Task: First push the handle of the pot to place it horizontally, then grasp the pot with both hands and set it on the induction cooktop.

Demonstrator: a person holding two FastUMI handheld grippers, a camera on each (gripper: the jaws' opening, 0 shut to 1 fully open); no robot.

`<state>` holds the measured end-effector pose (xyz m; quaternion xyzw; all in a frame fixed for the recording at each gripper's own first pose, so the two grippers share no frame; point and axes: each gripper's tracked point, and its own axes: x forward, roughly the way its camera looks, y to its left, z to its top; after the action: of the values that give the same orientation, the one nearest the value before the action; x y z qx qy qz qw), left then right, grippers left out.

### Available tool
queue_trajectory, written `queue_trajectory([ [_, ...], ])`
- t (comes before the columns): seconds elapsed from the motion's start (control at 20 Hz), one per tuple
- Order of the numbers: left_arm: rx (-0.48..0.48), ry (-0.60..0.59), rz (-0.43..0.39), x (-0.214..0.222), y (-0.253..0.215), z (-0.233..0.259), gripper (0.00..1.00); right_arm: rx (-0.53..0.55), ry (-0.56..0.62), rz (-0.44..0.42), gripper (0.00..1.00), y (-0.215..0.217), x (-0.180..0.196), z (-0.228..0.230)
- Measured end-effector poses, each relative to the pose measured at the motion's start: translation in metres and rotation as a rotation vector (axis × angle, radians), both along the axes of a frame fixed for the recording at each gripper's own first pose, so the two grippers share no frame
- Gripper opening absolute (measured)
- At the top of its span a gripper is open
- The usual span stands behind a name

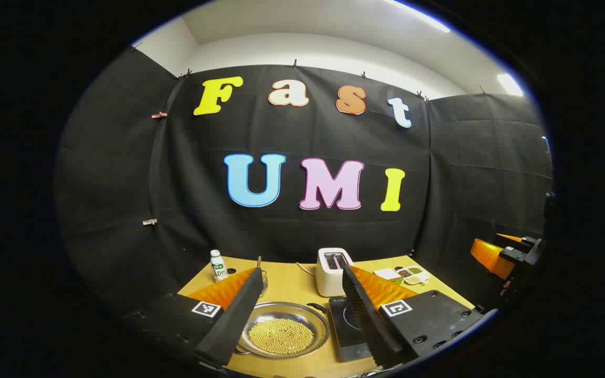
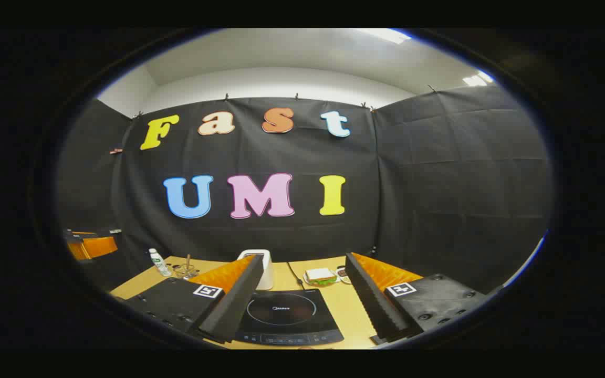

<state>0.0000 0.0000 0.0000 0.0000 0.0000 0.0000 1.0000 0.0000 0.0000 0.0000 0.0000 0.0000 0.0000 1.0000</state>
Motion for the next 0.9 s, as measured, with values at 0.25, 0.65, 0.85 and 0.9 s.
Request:
queue_trajectory([
  [0.25, -0.033, 0.008, -0.021, 0.006, -0.004, -0.009, 0.95, -0.006, 0.019, 0.002, 0.97, 0.002, 0.007, -0.006],
  [0.65, -0.064, 0.031, 0.004, 0.014, 0.011, -0.024, 0.93, -0.022, 0.05, 0.018, 0.97, 0.009, 0.011, -0.022],
  [0.85, -0.064, 0.055, 0.012, 0.015, 0.015, -0.037, 0.95, -0.024, 0.064, 0.025, 0.98, 0.01, 0.013, -0.028],
  [0.9, -0.06, 0.063, 0.013, 0.016, 0.016, -0.04, 0.95, -0.023, 0.067, 0.025, 0.98, 0.01, 0.013, -0.029],
])
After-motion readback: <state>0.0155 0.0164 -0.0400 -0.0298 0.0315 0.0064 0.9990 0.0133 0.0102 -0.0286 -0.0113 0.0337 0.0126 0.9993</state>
